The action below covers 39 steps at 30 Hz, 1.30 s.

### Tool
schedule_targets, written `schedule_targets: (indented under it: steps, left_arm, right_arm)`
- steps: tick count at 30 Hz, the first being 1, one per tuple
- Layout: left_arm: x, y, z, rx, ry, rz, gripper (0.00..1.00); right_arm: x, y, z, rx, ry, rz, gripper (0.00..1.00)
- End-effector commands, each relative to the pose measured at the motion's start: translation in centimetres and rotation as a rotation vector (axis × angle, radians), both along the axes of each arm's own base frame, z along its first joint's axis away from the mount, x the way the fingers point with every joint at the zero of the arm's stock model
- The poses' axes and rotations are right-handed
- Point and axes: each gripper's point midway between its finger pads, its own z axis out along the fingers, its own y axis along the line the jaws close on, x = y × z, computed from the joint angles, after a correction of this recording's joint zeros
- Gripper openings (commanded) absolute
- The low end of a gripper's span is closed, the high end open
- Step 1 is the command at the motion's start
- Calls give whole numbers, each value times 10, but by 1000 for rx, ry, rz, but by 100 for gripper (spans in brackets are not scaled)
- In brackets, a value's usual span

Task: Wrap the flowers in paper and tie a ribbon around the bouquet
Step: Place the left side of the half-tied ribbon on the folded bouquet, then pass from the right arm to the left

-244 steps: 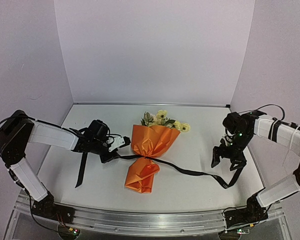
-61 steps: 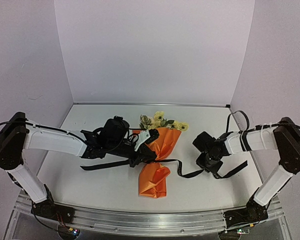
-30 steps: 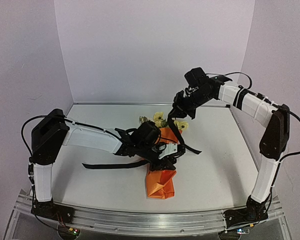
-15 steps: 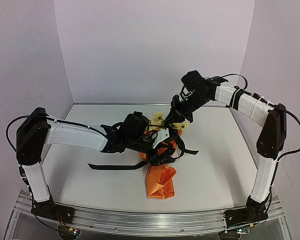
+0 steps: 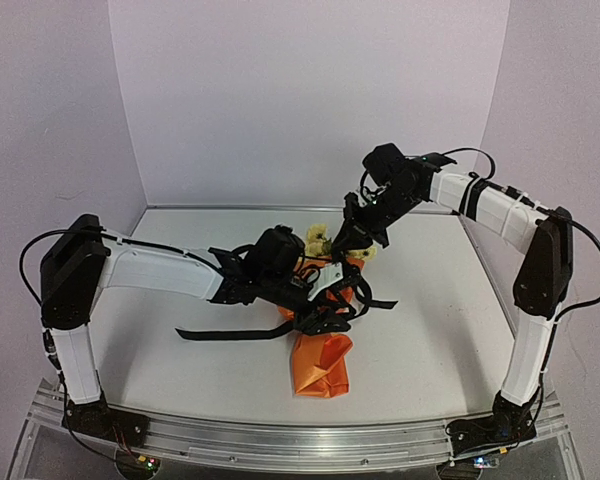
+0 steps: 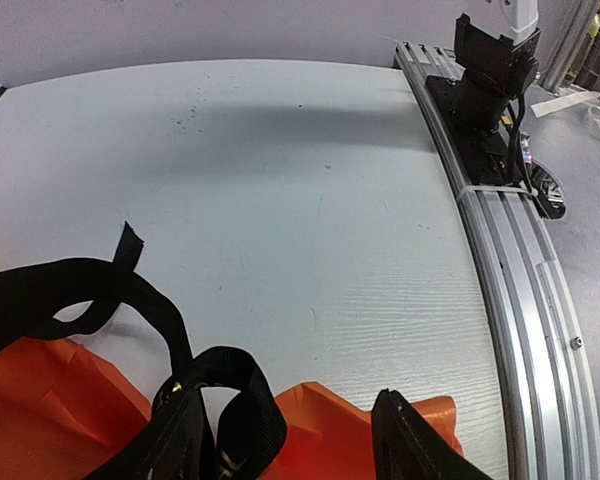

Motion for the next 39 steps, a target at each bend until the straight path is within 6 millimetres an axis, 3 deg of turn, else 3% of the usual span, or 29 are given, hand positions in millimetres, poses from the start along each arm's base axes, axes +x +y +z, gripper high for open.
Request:
schedule_targets:
  steps: [1,5,8,12,14,23,32,39]
  left_arm:
    - [7,17,95,-230,-105,70,63]
    - [33,53,120,-298,-140,181,65]
    - [54,74,112,-286,-159,207,65]
    - [71,74,88,-229,-248,198,63]
    - [81,75,87,-248,-268,203,63]
    - [91,45,66,-233,-228,76,63]
    - [100,25,63,-305,-178,57,64]
    - [95,9,65,-360,-132,1,64]
  right_arm:
    - [-14,3,15,46,-39,107,0]
    - [-27,9,29,118,-70,209,0]
    - [-40,13,44,170,-108,286,0]
    - [-55,14,58,209,-164,364,0]
    - [-60,14,61,221,-172,385,0]
    - [-74,14,60,230,-186,436,0]
    - [-79,15,58,234,-179,450,0]
    - [-81,12,57,230,-181,454,0]
